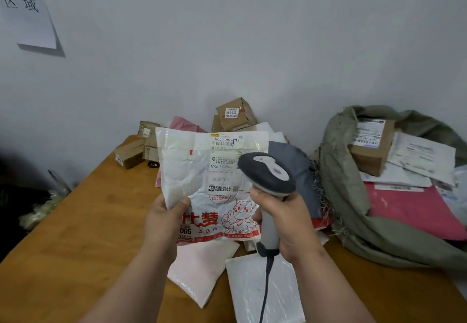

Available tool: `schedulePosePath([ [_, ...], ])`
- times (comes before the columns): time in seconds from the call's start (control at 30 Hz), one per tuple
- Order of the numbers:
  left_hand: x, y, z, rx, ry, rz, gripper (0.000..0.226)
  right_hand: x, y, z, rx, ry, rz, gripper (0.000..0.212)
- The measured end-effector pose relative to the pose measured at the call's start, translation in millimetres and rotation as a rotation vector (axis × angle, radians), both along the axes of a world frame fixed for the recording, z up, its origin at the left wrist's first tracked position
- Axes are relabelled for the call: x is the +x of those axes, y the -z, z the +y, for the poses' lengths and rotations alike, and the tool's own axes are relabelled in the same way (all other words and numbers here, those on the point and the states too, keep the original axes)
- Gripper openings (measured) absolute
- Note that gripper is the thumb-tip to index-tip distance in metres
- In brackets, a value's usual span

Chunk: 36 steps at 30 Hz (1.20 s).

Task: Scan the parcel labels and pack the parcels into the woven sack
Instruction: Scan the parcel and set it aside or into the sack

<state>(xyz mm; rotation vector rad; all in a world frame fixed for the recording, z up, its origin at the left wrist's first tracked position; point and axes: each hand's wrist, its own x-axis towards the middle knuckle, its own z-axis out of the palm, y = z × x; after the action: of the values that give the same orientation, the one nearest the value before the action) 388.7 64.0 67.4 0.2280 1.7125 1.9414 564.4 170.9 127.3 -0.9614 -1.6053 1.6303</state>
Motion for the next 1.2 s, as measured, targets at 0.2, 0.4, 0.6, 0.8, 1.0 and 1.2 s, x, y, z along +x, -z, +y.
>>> schedulePosePath([
  [0.2,3,4,-2,-0.018,0.026,0.002,0.014,-5,-6,-6,0.036,-0.047,-0.014,0.033],
  [0.4,2,4,-2,-0.026,0.025,-0.006,0.015,-6,-2,-6,0.007,-0.038,-0.013,0.019],
  [0.6,3,3,0,-0.042,0.032,0.01,0.016,-5,3,-1,-0.006,-0.042,-0.014,0.006],
  [0.8,7,2,3,-0.05,0.037,0.018,0.016,-3,2,4,-0.023,-0.062,0.01,0.019],
  [1.0,15,-2,12,-0.046,0.034,0.026,0.018,4,4,20,0.0,-0.065,0.018,0.009],
  [1.2,30,-2,28,-0.047,0.032,0.029,0.019,18,9,39,0.007,-0.011,0.01,0.013],
])
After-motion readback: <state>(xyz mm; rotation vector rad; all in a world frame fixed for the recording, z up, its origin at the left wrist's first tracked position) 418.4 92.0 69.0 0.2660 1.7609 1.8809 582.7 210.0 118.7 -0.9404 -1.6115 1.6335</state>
